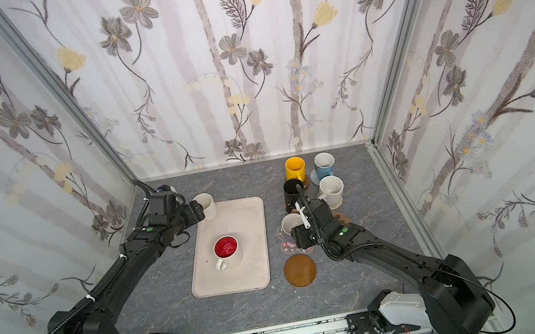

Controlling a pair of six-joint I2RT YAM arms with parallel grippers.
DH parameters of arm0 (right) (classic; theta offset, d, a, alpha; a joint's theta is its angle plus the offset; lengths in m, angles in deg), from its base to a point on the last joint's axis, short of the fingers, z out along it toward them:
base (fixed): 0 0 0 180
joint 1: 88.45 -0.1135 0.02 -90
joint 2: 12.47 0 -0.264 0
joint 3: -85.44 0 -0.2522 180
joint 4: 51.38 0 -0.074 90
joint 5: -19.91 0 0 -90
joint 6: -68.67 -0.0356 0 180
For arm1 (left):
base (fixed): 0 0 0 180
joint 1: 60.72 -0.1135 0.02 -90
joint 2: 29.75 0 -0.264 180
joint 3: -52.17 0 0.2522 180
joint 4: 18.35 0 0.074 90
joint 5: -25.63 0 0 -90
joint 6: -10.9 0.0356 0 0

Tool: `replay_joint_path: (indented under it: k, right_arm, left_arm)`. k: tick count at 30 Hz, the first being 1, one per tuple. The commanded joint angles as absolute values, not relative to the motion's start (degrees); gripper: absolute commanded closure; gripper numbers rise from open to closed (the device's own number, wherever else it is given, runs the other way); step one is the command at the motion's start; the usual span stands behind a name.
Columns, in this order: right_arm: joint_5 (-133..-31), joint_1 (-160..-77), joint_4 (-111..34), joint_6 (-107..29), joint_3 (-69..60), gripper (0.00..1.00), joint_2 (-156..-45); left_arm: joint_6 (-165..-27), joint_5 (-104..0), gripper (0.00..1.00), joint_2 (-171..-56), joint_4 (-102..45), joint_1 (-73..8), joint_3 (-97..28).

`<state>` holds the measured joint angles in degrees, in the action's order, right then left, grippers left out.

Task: Place cups on coasters
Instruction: Place the cup on the coaster, then rotate the cup on the tray.

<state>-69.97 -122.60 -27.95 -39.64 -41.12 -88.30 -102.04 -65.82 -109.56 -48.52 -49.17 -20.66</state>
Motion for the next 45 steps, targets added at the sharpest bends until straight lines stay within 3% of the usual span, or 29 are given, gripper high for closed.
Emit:
replay_joint_path:
  k: [1, 4, 6, 18, 26, 41, 45]
  right_arm:
    - [-71.1, -122.6, -33.6, -38.6, -42.3, 0.25, -85.0]
    - [-71.6, -122.6, -36.3, -38.2, -43.8, 0.18, -81.1]
    - [-71.6, -122.6, -37.6, -37.9, -44.7, 0.01, -79.0]
    - [-70.0, -122.3, -42.2, -38.1, -48.7, 0.00, -73.0]
    - [-69.5, -122.2, -43.4, -38.6, -49.4, 0.00, -72.0]
    - [-68.1, -122.0, -43.3, -39.1, -50.2, 0.00, -71.1]
    - [-68.6, -122.0, -43.0, -39.1, -50.2, 0.00, -71.2]
  left_arm:
    - [-104.4, -64.4, 0.24, -111.8, -47.6, -51.2, -22.4]
    - [-105.1, -63.7, 0.32, -114.4, -47.6, -53.2, -24.3]
    - [-105.1, -63.7, 0.34, -116.1, -47.6, -54.0, -25.6]
    - [-104.7, -63.8, 0.57, -126.1, -47.7, -57.8, -29.4]
    - [-104.2, -62.6, 0.66, -129.9, -47.6, -57.8, -29.6]
    - [-106.5, -61.6, 0.66, -127.5, -47.6, -53.1, -25.8]
    - [-106.5, -62.3, 0.61, -125.4, -47.7, -52.5, -24.5]
